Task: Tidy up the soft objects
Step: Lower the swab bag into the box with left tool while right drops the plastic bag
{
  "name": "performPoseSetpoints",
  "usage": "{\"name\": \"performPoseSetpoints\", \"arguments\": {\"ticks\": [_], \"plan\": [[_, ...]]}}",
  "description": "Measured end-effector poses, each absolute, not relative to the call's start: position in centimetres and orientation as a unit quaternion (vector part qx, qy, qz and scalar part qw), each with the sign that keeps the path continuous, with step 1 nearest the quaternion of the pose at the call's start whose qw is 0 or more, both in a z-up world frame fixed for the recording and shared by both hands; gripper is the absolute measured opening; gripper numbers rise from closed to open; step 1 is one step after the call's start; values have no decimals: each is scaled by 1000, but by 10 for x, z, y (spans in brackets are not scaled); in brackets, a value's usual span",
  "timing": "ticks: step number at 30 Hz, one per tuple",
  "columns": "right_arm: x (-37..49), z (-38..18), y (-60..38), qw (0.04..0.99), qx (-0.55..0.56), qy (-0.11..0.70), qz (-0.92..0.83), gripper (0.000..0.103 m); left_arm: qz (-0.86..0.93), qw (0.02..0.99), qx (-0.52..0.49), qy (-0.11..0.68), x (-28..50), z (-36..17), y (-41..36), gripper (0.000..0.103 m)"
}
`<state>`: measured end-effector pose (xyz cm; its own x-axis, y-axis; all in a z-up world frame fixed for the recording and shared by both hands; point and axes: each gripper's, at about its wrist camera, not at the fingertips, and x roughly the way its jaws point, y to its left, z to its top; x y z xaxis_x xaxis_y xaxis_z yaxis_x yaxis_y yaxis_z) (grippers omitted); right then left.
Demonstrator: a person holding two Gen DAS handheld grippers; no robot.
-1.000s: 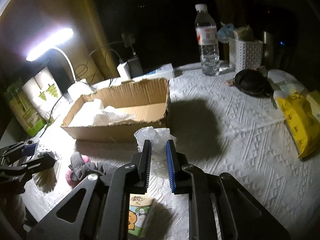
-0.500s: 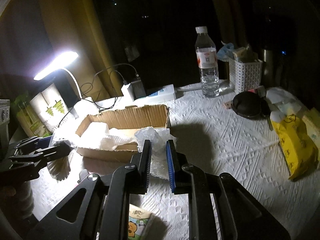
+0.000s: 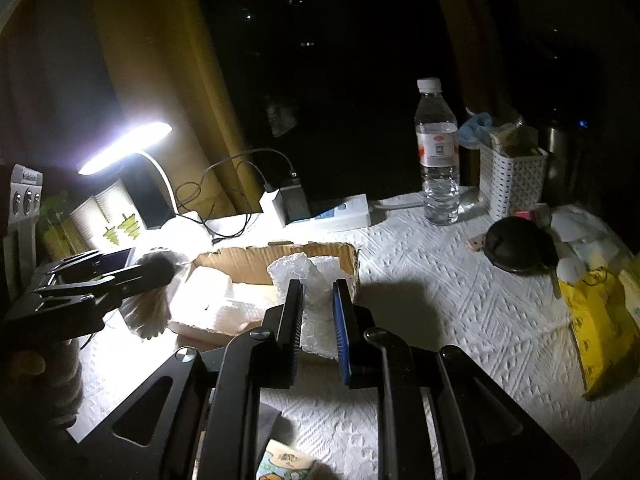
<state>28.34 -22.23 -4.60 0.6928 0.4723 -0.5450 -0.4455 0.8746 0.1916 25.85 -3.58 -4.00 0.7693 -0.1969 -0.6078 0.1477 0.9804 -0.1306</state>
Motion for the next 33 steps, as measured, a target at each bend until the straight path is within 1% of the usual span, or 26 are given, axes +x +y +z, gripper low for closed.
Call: {"name": "performPoseSetpoints", "arguments": {"ticks": [15,26,31,33], "plan": [[313,-65,-203,908,19,326,262,16,-95,930,-70,348,311,-73,-39,54],[332,-88,-194,896,16,356,267,16,-79,913,-65,396,343,-122,-41,55],[338,-96,-187,892,5,367,264,16,-71,904,-64,416,351,-138,-41,56],[342,-101,-185,890,5,375,260,16,-70,901,-68,423,354,-143,-40,58]]}}
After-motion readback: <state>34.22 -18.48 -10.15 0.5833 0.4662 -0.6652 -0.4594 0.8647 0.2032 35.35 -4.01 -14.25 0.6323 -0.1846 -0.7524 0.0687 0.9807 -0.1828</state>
